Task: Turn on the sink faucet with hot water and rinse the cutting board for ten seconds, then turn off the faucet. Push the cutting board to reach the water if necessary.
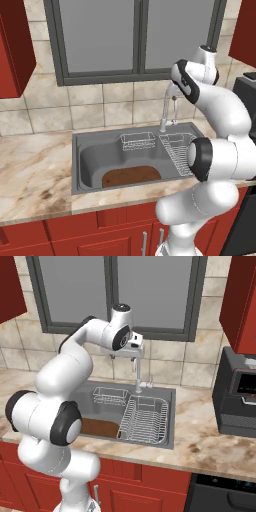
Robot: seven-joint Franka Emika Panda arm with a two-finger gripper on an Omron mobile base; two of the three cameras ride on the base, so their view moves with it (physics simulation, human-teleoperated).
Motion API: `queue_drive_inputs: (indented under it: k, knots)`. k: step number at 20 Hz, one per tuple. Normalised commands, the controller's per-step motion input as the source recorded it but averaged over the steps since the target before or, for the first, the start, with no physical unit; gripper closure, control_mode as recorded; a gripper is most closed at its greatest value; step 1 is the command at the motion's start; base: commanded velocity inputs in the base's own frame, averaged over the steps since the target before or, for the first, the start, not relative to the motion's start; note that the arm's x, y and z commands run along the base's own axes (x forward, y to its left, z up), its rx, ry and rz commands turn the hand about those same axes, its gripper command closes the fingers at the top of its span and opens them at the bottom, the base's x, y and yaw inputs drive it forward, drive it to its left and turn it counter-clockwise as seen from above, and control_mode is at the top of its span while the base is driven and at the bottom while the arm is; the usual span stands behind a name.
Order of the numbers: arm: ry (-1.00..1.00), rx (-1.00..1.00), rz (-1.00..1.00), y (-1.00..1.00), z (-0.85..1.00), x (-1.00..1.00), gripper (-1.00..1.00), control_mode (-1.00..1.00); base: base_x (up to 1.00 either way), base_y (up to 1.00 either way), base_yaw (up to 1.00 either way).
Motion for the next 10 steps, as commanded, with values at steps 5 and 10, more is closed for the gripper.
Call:
queue_drive_inputs:
  k: [5,10]
  knots:
    - [0.00,0.00,0.00,-0.20,-0.06,0.08,-1.00,-1.00,0.00,0.00,0.00]
    - [0.00,0.00,0.00,-0.08,-0.16,0.00,-1.00,-1.00,0.00,0.00,0.00]
